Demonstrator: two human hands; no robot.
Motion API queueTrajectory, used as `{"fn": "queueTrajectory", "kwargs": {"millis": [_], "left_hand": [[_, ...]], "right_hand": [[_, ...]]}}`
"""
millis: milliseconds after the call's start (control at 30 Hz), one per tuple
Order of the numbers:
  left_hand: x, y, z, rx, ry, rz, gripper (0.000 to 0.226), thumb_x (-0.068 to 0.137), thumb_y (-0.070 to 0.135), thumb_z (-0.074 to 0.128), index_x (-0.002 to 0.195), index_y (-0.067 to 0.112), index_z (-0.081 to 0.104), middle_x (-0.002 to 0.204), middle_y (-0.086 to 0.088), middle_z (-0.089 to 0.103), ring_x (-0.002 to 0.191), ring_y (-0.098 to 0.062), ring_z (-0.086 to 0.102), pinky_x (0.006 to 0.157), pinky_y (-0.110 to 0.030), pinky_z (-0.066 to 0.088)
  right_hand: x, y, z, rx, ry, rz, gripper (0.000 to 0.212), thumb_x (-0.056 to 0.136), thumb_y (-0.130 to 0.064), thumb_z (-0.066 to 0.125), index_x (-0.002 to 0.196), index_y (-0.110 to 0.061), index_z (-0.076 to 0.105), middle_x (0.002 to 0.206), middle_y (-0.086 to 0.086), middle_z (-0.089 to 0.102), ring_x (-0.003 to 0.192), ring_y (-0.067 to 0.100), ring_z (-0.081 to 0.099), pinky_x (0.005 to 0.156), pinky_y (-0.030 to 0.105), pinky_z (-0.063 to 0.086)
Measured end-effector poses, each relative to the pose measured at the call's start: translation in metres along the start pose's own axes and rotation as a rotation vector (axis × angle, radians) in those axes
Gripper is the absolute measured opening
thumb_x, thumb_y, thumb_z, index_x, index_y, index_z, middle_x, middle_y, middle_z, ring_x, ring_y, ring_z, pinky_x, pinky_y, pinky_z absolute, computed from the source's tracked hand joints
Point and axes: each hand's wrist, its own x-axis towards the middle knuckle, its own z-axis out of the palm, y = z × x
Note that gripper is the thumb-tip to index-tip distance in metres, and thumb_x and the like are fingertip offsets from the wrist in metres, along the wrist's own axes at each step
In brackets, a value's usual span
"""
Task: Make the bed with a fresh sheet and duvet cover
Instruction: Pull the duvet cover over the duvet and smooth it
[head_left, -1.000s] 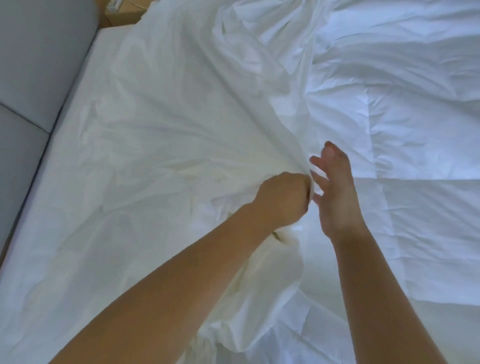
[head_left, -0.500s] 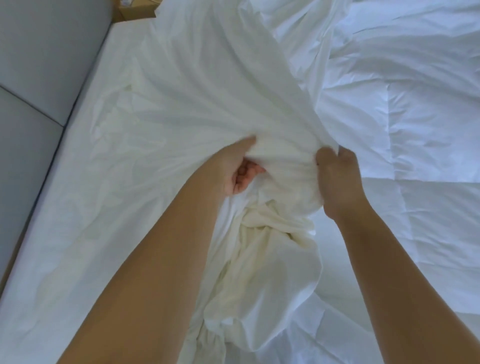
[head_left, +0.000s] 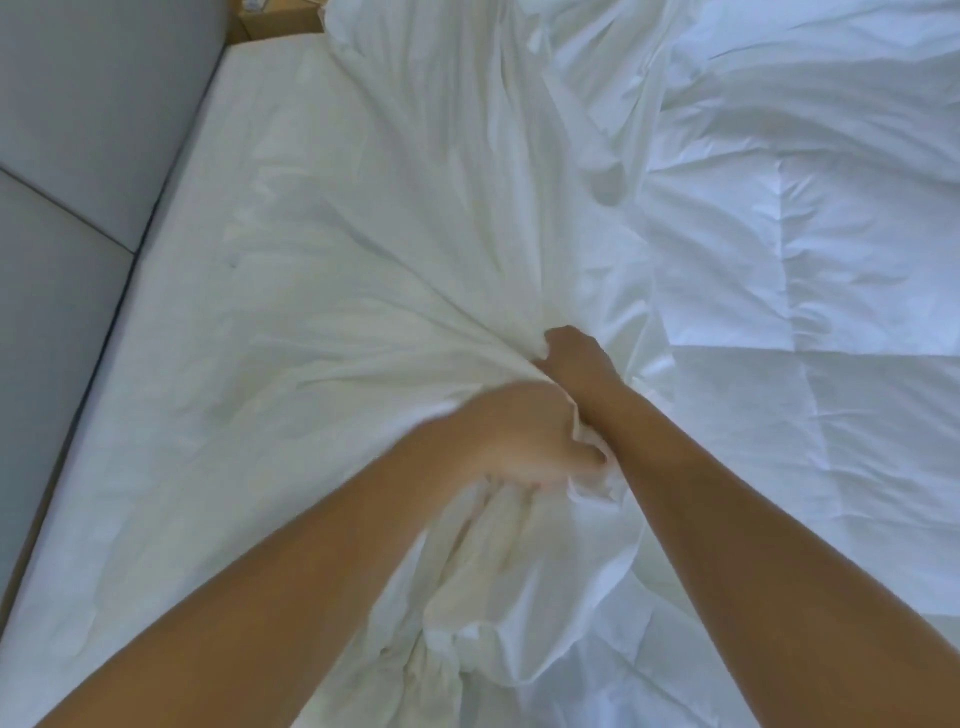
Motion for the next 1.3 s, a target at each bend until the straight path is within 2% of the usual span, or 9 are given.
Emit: {"fn": "queueTrajectory", "kwargs": {"millis": [200,433,600,733,900,967,1033,1200,1300], "left_hand": [[0.033,-0.044,-0.062,-0.437,0.630,-0.445,0.061,0.079,0.067,0.051,0.059,0.009,0.055,0.047,-0.003,0.057,0.050,-0.021,0.059,0.061,-0.026,0.049],[0.077,-0.017,-0.040,-0.562,0.305,-0.348,0.027,0.090,0.012,0.046,0.064,0.011,0.050,0.061,-0.007,0.050,0.044,-0.016,0.036,0.041,-0.017,0.027],[0.081,-0.011,-0.040,-1.333,0.294,-0.353,0.058,0.089,0.060,0.044,0.091,0.003,0.057,0.080,-0.008,0.064,0.063,-0.018,0.062,0.054,-0.026,0.050],[0.080,0.015,-0.042,-1.179,0.527,-0.146,0.020,0.094,0.017,0.054,0.076,0.007,0.054,0.071,-0.009,0.058,0.053,-0.015,0.058,0.045,-0.020,0.047],[0.084,0.033,-0.039,-1.053,0.394,0.075,0.019,0.097,0.018,0.047,0.098,0.002,0.057,0.090,-0.010,0.062,0.069,-0.018,0.061,0.054,-0.017,0.048],[0.084,0.013,-0.025,-0.693,0.318,-0.022,0.031,0.100,0.019,0.040,0.119,-0.003,0.053,0.113,-0.016,0.057,0.098,-0.027,0.059,0.075,-0.022,0.045],[0.076,-0.008,-0.013,-0.551,0.332,-0.074,0.031,0.100,0.023,0.039,0.111,-0.001,0.056,0.111,-0.017,0.058,0.110,-0.033,0.054,0.085,-0.031,0.041],[-0.021,-0.057,-0.017,-0.594,0.813,0.156,0.013,0.095,0.021,0.051,0.100,0.022,0.063,0.101,0.013,0.063,0.105,-0.006,0.056,0.089,-0.015,0.041],[-0.085,-0.110,-0.012,-0.141,0.641,-0.152,0.071,0.077,0.060,0.060,0.136,0.027,0.042,0.137,0.011,0.044,0.131,-0.009,0.035,0.105,-0.022,0.027]], "right_hand": [[-0.047,0.000,-0.029,0.783,0.448,-0.067,0.027,0.086,-0.002,0.042,0.061,-0.011,0.047,0.051,-0.014,0.044,0.050,0.007,0.042,0.050,0.020,0.034],[-0.070,0.029,-0.011,0.772,0.378,0.200,0.014,0.077,-0.007,0.045,0.067,0.003,0.047,0.057,0.003,0.040,0.056,0.019,0.040,0.053,0.029,0.033],[-0.072,0.038,-0.022,0.629,0.535,0.145,0.013,0.062,-0.018,0.039,0.059,-0.006,0.036,0.053,0.002,0.031,0.047,0.013,0.030,0.044,0.023,0.027],[-0.077,0.027,-0.014,0.690,0.618,0.056,0.018,0.069,-0.013,0.041,0.056,-0.011,0.029,0.049,-0.004,0.027,0.042,0.007,0.026,0.040,0.017,0.023],[-0.063,0.056,-0.011,0.634,0.700,0.303,0.022,0.080,-0.006,0.046,0.060,-0.013,0.039,0.057,0.000,0.039,0.056,0.014,0.043,0.055,0.031,0.035],[-0.062,0.057,-0.011,0.493,0.525,0.437,0.009,0.080,-0.009,0.051,0.089,-0.008,0.053,0.083,0.006,0.053,0.085,0.029,0.054,0.072,0.037,0.042],[-0.066,0.046,-0.009,0.322,0.454,0.456,0.045,0.080,-0.011,0.055,0.124,-0.007,0.045,0.118,0.014,0.049,0.115,0.036,0.043,0.094,0.047,0.038],[-0.100,-0.016,0.021,0.050,0.617,-0.231,0.058,0.075,-0.029,0.054,0.127,-0.006,0.050,0.126,0.017,0.048,0.118,0.033,0.040,0.104,0.045,0.030],[-0.105,-0.025,0.044,-0.284,0.104,-0.325,0.066,0.083,-0.050,0.051,0.140,-0.021,0.035,0.141,0.003,0.037,0.130,0.021,0.030,0.110,0.039,0.023]]}}
